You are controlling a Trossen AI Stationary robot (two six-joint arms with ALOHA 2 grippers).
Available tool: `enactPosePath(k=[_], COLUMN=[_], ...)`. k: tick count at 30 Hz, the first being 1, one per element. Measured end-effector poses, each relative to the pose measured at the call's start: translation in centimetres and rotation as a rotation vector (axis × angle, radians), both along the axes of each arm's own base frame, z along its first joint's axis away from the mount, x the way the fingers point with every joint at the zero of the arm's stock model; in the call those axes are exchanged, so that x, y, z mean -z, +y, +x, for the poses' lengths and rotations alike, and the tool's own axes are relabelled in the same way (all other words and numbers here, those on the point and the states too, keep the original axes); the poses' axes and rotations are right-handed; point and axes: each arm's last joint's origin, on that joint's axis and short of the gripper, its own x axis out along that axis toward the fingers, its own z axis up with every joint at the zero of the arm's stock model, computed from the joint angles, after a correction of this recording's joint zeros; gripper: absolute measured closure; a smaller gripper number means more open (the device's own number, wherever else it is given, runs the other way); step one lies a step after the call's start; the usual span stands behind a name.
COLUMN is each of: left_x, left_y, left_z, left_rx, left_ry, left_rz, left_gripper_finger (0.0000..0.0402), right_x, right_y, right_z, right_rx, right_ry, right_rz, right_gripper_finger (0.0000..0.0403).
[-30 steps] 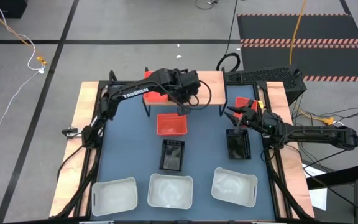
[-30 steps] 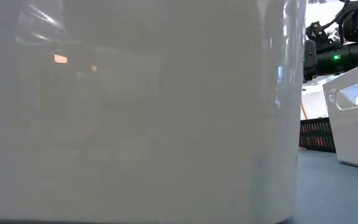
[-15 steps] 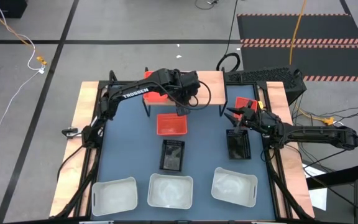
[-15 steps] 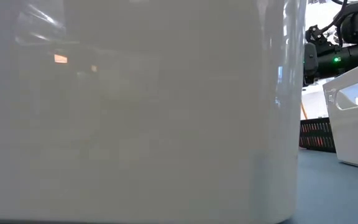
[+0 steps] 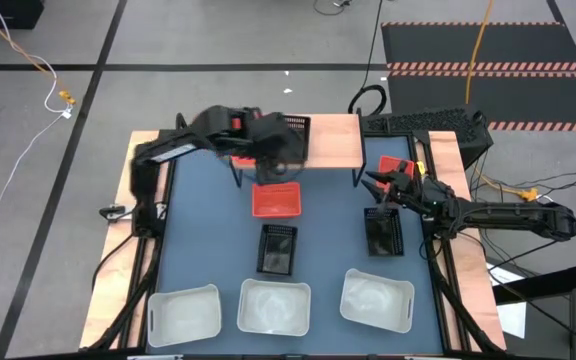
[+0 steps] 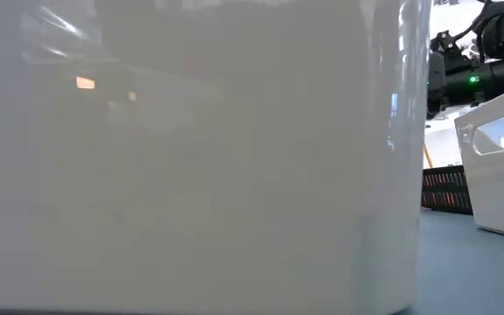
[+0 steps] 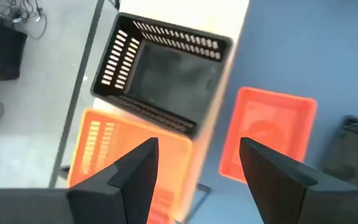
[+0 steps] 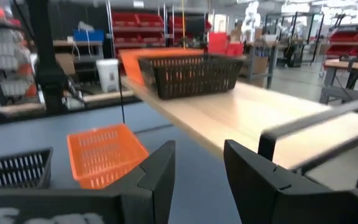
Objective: Stack baskets on shelf by color
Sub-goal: Put the left gray bin on the shelf
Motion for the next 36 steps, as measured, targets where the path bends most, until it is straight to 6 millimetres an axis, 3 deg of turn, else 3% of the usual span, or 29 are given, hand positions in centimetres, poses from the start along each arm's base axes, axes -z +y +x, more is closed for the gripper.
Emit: enactPosePath(k=[4, 7, 10, 13, 17, 21, 26, 32, 36], left_x=[-2.3, -2.1, -0.3, 2.7, 7.5, 10.6, 11.8, 12.8, 14.1], left_y=[-3.1, -5.5, -7.7, -10.0, -13.1, -15.1, -17.5, -18.9, -20.3], left_z=[-2.5, -3.2, -3.2, -3.1, -3.1, -4.1, -5.3, -6.0, -5.8], left_rx=[-0.002, -0.028, -0.200, -0.320, -0.406, -0.473, -0.473, -0.752, -0.878], left_ry=[-0.090, -0.112, -0.147, -0.133, -0.027, 0.095, 0.212, 0.207, 0.107], left_rz=[-0.035, -0.045, -0.024, -0.030, -0.096, -0.201, -0.307, -0.418, -0.494], left_gripper_finger=[0.0174, 0.0174, 0.0174, 0.0174, 0.0174, 0.0174, 0.0174, 0.0174, 0.0174], right_x=[-1.1, -1.9, -2.0, -2.2, -2.0, -1.7, -1.7, -2.0, -2.1], right_y=[0.1, 0.4, 0.6, 0.7, 0.8, 0.9, 0.9, 0.7, 0.8], right_z=[0.0, -0.1, 0.0, 0.1, 0.2, 0.3, 0.3, 0.2, 0.1], right_rx=[-0.037, -0.137, -0.214, -0.226, -0.237, -0.241, -0.239, -0.201, -0.208], right_ry=[-0.121, -0.195, -0.197, -0.213, -0.204, -0.182, -0.196, -0.269, -0.289], right_rz=[-0.021, -0.039, -0.031, -0.013, 0.006, 0.027, 0.058, 0.154, 0.177], right_gripper_finger=[0.0268, 0.0267, 0.0267, 0.0267, 0.0267, 0.0267, 0.0267, 0.0267, 0.0267])
